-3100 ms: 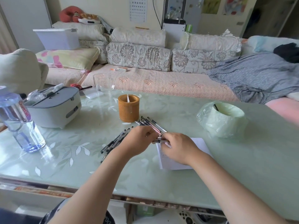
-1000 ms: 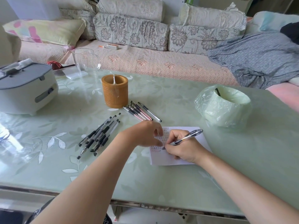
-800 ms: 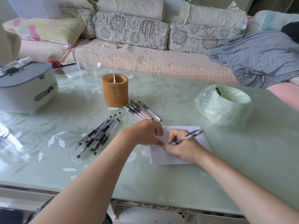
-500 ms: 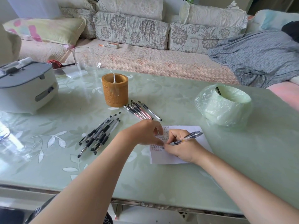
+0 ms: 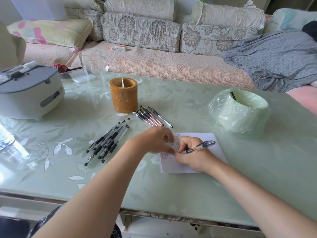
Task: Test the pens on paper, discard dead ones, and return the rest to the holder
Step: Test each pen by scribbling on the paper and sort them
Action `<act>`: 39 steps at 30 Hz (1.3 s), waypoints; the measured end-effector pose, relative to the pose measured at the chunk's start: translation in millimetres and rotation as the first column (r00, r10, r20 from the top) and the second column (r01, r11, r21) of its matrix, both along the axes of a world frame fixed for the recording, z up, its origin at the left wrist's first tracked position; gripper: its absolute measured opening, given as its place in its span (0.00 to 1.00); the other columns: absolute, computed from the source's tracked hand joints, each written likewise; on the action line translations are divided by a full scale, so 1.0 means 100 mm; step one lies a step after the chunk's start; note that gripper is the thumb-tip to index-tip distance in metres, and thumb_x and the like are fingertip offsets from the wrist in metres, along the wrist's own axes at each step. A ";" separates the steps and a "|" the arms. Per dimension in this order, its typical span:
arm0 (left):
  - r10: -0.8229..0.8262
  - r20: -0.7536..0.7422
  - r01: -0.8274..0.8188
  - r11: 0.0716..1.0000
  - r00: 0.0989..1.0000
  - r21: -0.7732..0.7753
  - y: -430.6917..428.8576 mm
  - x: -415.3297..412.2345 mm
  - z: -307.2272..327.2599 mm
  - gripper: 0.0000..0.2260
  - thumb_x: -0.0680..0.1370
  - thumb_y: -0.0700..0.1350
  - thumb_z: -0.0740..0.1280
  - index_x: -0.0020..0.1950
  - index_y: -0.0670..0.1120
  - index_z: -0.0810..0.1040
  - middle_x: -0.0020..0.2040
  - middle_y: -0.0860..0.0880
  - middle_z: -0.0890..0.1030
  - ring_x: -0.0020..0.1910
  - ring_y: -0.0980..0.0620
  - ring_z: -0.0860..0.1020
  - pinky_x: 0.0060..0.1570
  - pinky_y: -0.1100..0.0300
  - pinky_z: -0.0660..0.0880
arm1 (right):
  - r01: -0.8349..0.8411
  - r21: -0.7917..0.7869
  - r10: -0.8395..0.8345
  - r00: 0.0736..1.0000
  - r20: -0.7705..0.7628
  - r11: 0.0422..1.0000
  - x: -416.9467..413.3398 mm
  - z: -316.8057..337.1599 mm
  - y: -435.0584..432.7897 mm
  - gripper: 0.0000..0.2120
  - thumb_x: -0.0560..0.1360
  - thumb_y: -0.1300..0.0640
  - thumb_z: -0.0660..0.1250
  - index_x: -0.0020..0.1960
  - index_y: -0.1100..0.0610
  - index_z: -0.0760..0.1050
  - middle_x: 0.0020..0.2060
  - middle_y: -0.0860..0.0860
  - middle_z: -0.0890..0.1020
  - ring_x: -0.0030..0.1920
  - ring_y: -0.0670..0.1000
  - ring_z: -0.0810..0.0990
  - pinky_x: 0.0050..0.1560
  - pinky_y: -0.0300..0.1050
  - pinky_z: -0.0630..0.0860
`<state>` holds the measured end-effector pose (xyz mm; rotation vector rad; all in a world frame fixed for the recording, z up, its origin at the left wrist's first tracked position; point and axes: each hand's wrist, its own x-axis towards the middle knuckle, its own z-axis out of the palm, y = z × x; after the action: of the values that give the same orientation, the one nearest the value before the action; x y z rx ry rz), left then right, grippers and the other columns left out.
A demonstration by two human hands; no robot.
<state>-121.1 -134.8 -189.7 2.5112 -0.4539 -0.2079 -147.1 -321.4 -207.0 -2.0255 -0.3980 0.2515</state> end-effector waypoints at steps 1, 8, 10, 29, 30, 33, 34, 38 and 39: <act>0.000 0.001 0.000 1.000 1.000 0.001 0.00 0.00 -0.01 0.18 0.66 0.54 0.78 0.52 0.53 0.80 0.44 0.54 0.76 0.43 0.55 0.75 0.46 0.59 0.75 | -0.001 0.012 0.001 1.000 0.007 1.000 -0.01 0.01 0.00 0.10 0.63 0.58 0.70 0.29 0.51 0.69 0.24 0.42 0.70 0.28 0.45 0.66 0.30 0.40 0.61; 0.002 -0.016 -0.002 1.000 1.000 0.001 0.00 0.01 0.01 0.17 0.67 0.54 0.78 0.53 0.52 0.80 0.45 0.54 0.76 0.42 0.56 0.74 0.45 0.61 0.74 | -0.009 -0.003 0.009 0.999 0.038 1.000 -0.02 0.00 -0.02 0.14 0.68 0.66 0.71 0.31 0.55 0.69 0.25 0.44 0.69 0.28 0.45 0.64 0.29 0.40 0.59; 0.005 -0.016 -0.005 1.000 1.000 -0.002 0.00 0.00 0.00 0.17 0.67 0.54 0.78 0.53 0.52 0.80 0.45 0.54 0.76 0.42 0.55 0.74 0.45 0.60 0.74 | -0.025 -0.002 0.025 0.999 0.023 1.000 -0.02 0.01 -0.02 0.13 0.68 0.67 0.70 0.31 0.55 0.69 0.25 0.44 0.68 0.28 0.45 0.63 0.29 0.40 0.59; 0.008 -0.014 -0.008 1.000 1.000 -0.003 0.00 0.00 0.00 0.17 0.67 0.53 0.78 0.53 0.52 0.80 0.45 0.54 0.76 0.42 0.56 0.74 0.43 0.63 0.73 | -0.016 0.014 0.016 0.999 0.040 1.000 -0.03 0.02 -0.02 0.10 0.65 0.61 0.70 0.31 0.56 0.68 0.26 0.46 0.70 0.29 0.48 0.66 0.30 0.42 0.62; 0.006 -0.014 -0.006 1.000 1.000 0.001 0.00 0.00 0.01 0.17 0.67 0.53 0.78 0.53 0.52 0.80 0.45 0.54 0.76 0.42 0.56 0.74 0.43 0.63 0.73 | -0.021 0.004 0.021 0.999 0.047 1.000 -0.03 0.01 -0.02 0.11 0.66 0.62 0.70 0.31 0.55 0.69 0.26 0.45 0.71 0.29 0.47 0.66 0.31 0.42 0.62; 0.000 -0.015 0.000 1.000 1.000 0.005 0.00 0.00 0.02 0.17 0.67 0.53 0.78 0.53 0.52 0.79 0.45 0.53 0.76 0.42 0.56 0.74 0.44 0.62 0.73 | -0.036 -0.035 0.038 0.998 0.050 0.999 -0.03 0.01 -0.02 0.11 0.67 0.64 0.70 0.31 0.56 0.70 0.26 0.45 0.71 0.29 0.46 0.67 0.31 0.41 0.62; 0.000 -0.016 0.000 1.000 1.000 0.002 0.00 -0.01 0.02 0.17 0.67 0.53 0.78 0.53 0.52 0.79 0.45 0.53 0.77 0.42 0.55 0.74 0.44 0.61 0.74 | -0.041 -0.033 0.042 0.998 0.044 0.999 -0.03 0.01 -0.02 0.10 0.67 0.64 0.70 0.32 0.58 0.70 0.27 0.46 0.71 0.29 0.46 0.66 0.30 0.41 0.61; 0.002 -0.013 -0.002 1.000 1.000 -0.004 0.00 -0.01 0.02 0.18 0.67 0.53 0.78 0.53 0.52 0.80 0.45 0.53 0.77 0.43 0.54 0.75 0.46 0.59 0.75 | -0.054 -0.014 0.055 0.998 0.026 0.998 -0.04 0.03 -0.03 0.10 0.67 0.66 0.70 0.33 0.61 0.69 0.28 0.50 0.70 0.30 0.47 0.65 0.30 0.41 0.60; 0.002 -0.014 -0.002 1.000 1.000 -0.004 -0.01 -0.01 0.02 0.18 0.67 0.53 0.78 0.53 0.52 0.80 0.44 0.54 0.76 0.42 0.55 0.75 0.45 0.60 0.74 | -0.056 -0.014 0.056 0.998 0.029 0.998 -0.04 0.03 -0.02 0.10 0.67 0.66 0.70 0.33 0.61 0.69 0.28 0.50 0.70 0.30 0.47 0.65 0.30 0.41 0.60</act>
<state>-121.7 -135.4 -187.7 2.5041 -0.4463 -0.2234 -151.2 -323.7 -203.9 -2.0345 -0.4730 0.2602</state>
